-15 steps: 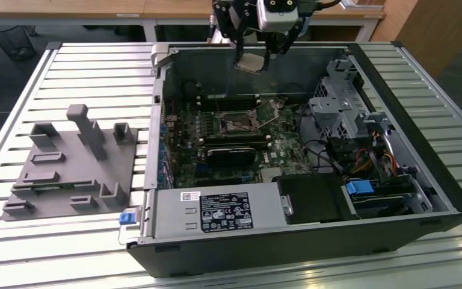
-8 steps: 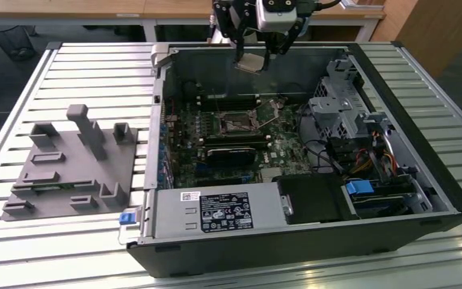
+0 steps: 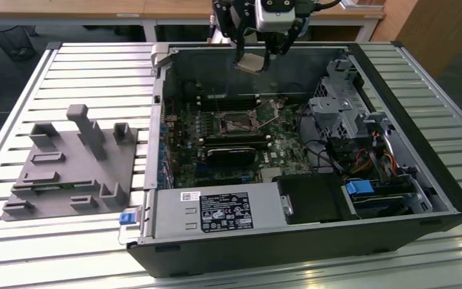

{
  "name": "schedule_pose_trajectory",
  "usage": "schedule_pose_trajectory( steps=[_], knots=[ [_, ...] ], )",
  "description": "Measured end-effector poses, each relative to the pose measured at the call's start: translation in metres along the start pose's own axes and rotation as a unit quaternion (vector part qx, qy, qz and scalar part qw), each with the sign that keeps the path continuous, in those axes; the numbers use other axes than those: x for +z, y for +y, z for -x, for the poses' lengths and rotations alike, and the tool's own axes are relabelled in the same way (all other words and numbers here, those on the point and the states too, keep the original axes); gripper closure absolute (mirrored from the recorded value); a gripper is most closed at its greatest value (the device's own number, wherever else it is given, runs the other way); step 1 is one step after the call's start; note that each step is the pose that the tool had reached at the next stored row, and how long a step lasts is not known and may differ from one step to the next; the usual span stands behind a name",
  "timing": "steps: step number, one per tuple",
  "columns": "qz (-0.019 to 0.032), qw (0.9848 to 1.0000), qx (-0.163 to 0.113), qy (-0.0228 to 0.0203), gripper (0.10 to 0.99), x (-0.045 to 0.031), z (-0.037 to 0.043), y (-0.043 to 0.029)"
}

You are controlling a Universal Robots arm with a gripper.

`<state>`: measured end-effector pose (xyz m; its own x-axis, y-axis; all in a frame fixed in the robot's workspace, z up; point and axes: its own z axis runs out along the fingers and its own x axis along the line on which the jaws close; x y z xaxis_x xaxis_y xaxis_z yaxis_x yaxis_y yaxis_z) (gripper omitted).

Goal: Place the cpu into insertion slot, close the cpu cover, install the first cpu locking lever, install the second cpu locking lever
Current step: 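Place the cpu into insertion slot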

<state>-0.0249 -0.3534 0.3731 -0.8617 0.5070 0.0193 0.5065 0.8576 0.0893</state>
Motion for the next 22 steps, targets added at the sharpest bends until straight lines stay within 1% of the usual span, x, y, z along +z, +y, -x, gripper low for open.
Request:
schedule_pose_trajectory(
  steps=[9,22],
  knots=[
    [0.0003,0.9999,0.017,-0.0015,0.545,0.0001,0.0000,0.0000],
    [0.0007,0.9994,0.034,-0.0030,0.545,0.0001,0.0000,0.0000]
  ],
)
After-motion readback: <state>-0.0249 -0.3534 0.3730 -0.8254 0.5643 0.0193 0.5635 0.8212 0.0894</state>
